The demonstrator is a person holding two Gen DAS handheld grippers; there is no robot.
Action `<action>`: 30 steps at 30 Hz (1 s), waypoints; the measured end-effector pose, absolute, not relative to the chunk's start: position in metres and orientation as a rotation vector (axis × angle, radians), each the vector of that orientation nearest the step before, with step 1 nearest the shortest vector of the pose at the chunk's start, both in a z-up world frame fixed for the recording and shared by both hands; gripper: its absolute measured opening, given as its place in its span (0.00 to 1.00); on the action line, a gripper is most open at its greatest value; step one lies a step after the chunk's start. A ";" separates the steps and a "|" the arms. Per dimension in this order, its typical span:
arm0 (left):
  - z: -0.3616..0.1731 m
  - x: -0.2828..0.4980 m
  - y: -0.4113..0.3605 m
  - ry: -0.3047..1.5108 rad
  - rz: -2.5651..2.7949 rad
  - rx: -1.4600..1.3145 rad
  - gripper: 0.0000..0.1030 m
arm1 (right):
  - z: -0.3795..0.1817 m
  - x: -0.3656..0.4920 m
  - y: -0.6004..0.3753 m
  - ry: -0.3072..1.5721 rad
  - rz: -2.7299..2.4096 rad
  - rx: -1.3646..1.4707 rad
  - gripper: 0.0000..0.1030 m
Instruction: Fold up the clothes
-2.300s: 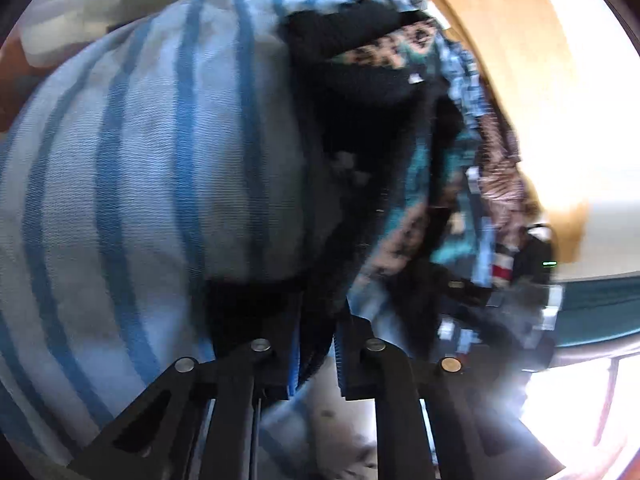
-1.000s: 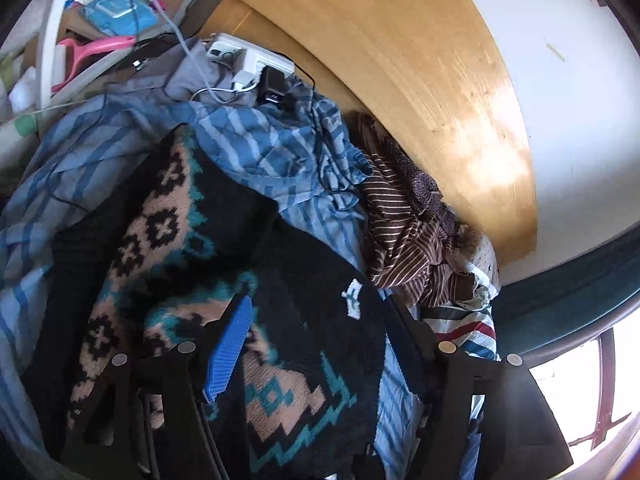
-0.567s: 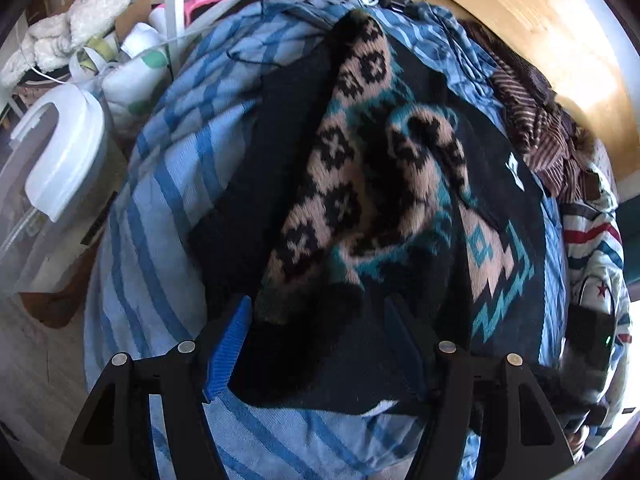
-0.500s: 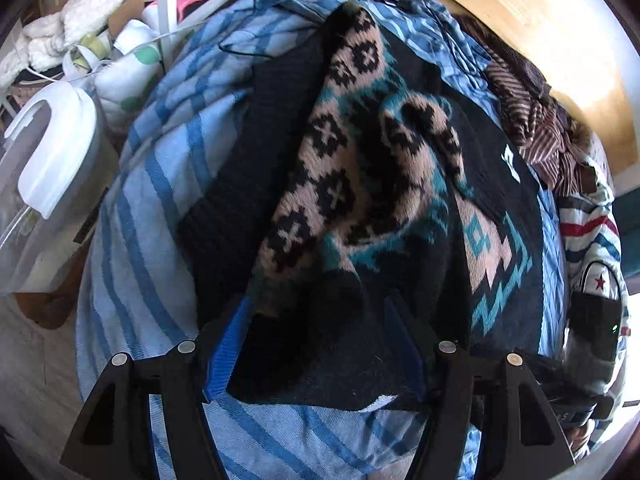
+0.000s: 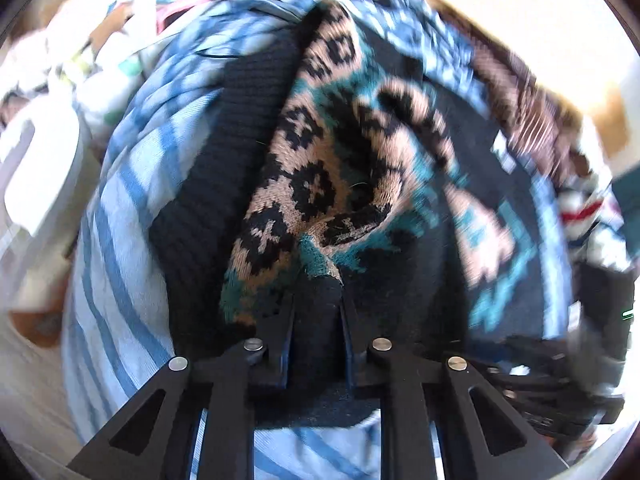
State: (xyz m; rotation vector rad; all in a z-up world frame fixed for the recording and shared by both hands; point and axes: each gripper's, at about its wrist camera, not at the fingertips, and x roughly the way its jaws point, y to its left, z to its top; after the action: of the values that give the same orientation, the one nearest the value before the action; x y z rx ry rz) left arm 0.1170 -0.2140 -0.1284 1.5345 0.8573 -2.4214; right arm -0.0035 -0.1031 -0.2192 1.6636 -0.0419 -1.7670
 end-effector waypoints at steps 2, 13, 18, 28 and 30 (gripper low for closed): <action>-0.117 0.130 -0.217 0.918 -2.439 1.482 0.15 | -0.213 -0.002 -0.102 -0.074 -1.748 1.644 0.22; -0.137 0.194 -0.226 1.119 -2.314 1.415 0.14 | -0.193 0.039 -0.140 0.161 -1.537 1.531 0.18; -0.172 0.199 -0.226 1.122 -2.241 1.418 0.15 | -0.214 0.053 -0.148 0.249 -1.462 1.568 0.18; -0.150 0.193 -0.203 0.956 -2.241 1.440 0.15 | -0.227 0.068 -0.141 0.333 -1.435 1.559 0.19; -0.145 0.201 -0.202 0.996 -2.285 1.415 0.14 | -0.220 0.075 -0.139 0.354 -1.422 1.519 0.19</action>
State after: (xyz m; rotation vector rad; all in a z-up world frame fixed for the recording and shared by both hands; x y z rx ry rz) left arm 0.2009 -0.2024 -0.1449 1.4152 0.9957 -2.2845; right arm 0.0753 -0.1387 -0.2199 1.5188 0.3537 -1.4224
